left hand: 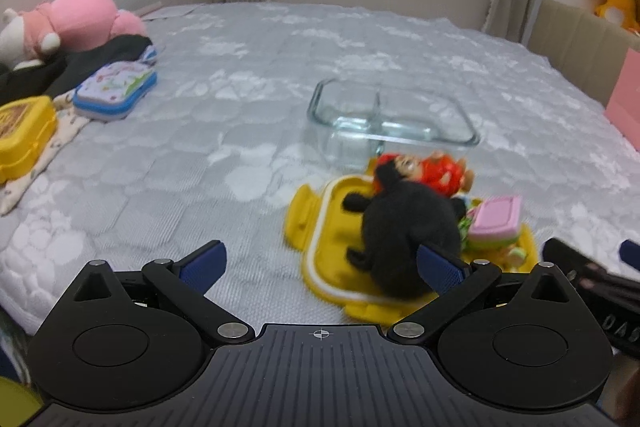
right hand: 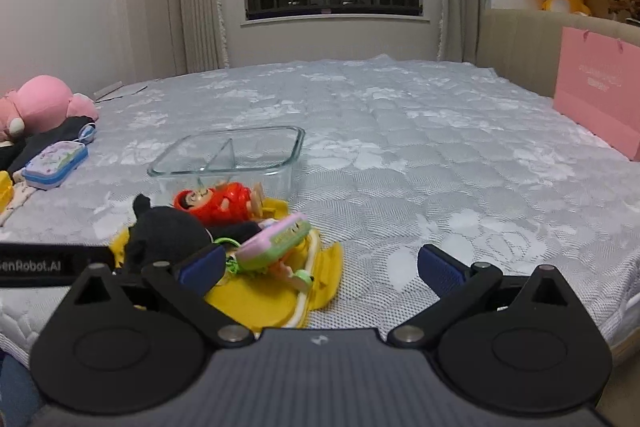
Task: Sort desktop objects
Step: 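Move the left tool toward the black plush toy on the yellow lid, then close the left tool on the black plush toy and lift it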
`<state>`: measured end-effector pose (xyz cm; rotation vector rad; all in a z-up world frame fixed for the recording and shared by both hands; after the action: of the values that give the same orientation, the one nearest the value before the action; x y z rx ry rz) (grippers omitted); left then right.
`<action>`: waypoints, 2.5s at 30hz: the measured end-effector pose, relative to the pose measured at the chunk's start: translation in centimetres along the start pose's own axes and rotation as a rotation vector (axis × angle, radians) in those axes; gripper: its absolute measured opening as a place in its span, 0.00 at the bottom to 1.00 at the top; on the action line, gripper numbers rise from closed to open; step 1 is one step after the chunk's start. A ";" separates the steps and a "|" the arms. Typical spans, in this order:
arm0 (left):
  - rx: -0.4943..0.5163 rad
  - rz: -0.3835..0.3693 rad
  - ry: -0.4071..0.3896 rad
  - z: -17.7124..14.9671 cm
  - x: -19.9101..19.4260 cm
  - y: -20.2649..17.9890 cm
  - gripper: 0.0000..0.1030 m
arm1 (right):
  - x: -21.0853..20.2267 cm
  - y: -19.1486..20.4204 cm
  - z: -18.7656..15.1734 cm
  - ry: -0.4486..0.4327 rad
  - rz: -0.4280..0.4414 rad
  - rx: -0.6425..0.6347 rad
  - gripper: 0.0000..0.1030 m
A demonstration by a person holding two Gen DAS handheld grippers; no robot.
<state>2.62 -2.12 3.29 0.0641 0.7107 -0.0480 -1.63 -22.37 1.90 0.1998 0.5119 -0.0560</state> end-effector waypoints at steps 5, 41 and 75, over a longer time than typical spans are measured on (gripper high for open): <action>0.045 -0.004 -0.006 0.4 0.1 -1.2 1.00 | 0.4 -0.7 0.4 0.032 0.021 0.029 1.00; 0.073 -0.111 0.091 0.7 6.9 -3.5 1.00 | 4.3 -5.7 -0.9 0.065 0.065 0.150 1.00; 0.001 -0.252 0.104 1.3 7.3 -2.0 0.68 | 3.8 -6.0 -1.6 0.039 0.160 0.219 1.00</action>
<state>8.92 -4.39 -0.57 -0.0222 0.8201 -0.2883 0.28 -27.90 -2.39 0.4557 0.5272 0.0480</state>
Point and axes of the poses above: each gripper's, at about its wrist camera, not at the fingertips, and x roughly the way its jaws point, y to its left, z to its top, the point moved 1 cm from there along x, roughly the way its jaws point, and after that the axes turned 7 degrees about x, right-handed, at the moved point
